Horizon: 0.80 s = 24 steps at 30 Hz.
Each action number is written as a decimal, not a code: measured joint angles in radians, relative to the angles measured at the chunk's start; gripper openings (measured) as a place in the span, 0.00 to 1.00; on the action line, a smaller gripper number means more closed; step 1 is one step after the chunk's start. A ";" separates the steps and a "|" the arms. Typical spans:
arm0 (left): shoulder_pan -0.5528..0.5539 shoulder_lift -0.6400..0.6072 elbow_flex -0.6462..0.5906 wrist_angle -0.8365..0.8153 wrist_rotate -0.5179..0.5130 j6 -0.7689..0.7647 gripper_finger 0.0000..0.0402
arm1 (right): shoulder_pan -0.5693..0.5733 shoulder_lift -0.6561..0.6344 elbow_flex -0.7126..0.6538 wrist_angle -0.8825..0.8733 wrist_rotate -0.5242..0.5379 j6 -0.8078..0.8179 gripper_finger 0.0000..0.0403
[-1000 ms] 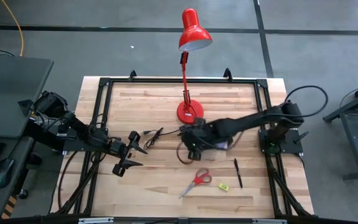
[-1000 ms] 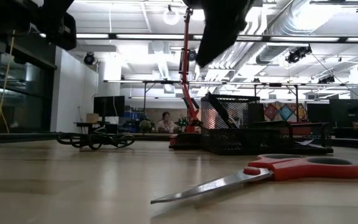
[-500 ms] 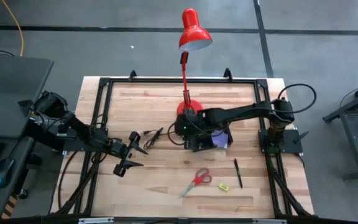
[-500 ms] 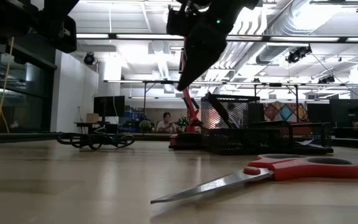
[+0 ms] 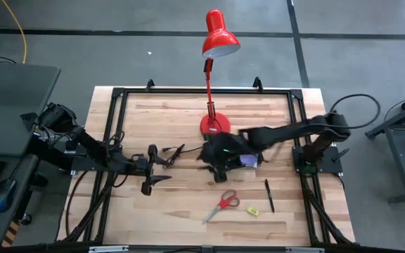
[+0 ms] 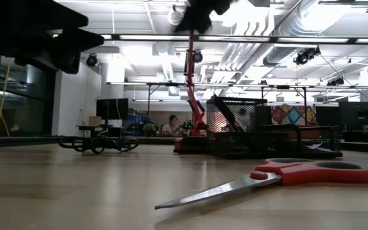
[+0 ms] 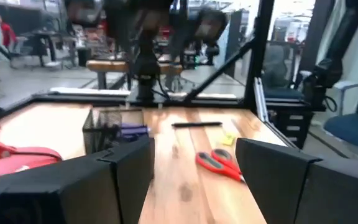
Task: Pick and place office supplies into organizer
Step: Put the black pen into the desk organizer
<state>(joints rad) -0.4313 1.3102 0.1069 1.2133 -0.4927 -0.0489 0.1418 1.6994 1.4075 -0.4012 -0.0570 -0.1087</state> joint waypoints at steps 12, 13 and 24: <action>0.018 0.000 0.031 -0.067 0.001 -0.072 0.54 | 0.395 -0.250 -0.650 1.091 0.323 0.009 0.37; 0.030 0.000 0.046 -0.110 0.000 -0.079 0.54 | 0.426 -0.253 -0.691 1.143 0.334 0.020 0.38; 0.206 0.001 0.417 -0.830 0.063 -0.142 0.54 | 0.714 -0.263 -0.882 1.371 0.837 -0.052 0.46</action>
<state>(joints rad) -0.2253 1.3109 0.5243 0.3833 -0.4295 -0.1905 0.8557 1.4369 0.5258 0.9696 0.7797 -0.1606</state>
